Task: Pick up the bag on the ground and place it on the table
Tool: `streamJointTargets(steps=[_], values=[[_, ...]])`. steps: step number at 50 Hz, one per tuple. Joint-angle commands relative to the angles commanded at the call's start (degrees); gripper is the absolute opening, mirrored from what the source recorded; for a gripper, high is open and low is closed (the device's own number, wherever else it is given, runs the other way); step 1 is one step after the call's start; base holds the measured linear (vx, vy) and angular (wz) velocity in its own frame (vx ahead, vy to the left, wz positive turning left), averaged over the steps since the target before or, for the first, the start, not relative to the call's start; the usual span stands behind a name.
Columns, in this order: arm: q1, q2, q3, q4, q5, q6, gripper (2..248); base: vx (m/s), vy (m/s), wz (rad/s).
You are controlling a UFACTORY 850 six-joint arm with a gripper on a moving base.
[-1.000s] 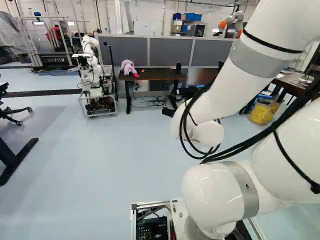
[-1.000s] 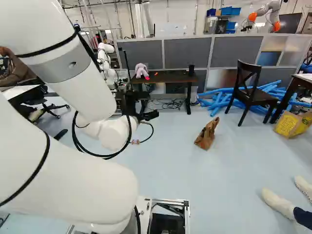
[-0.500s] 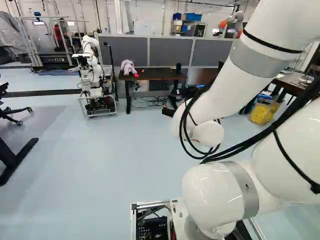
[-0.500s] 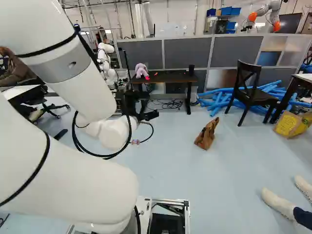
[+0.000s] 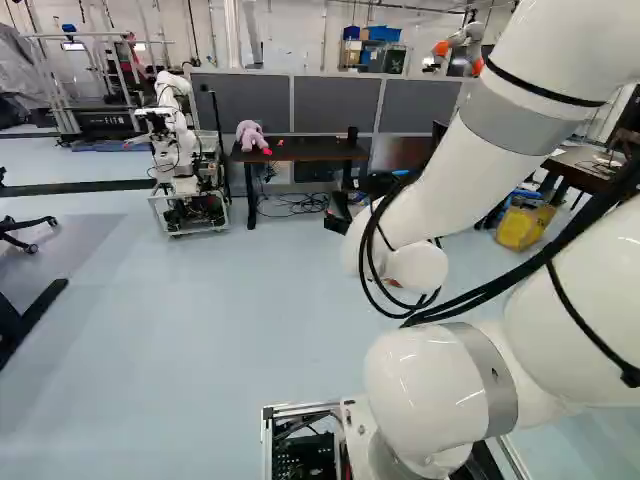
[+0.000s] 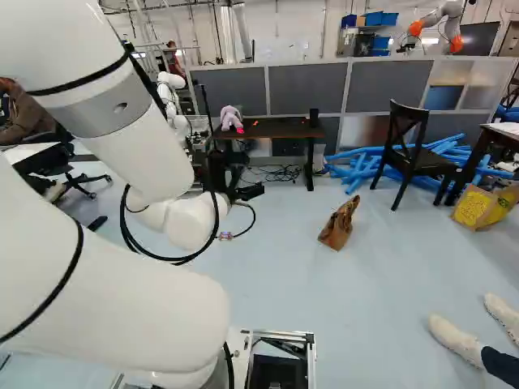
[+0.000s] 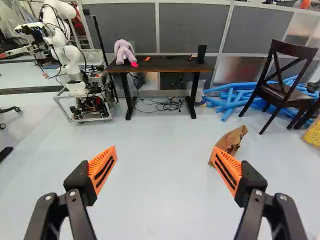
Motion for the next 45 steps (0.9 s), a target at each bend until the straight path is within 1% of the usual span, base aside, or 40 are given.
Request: streamJointTargets(steps=[14,45], values=[[0.0,0.0,0.0,0.0,0.0,0.0,247,0.054,-0.072,0.002],[0.0,0.0,0.0,0.0,0.0,0.0,247,0.077,-0.099,-0.001]])
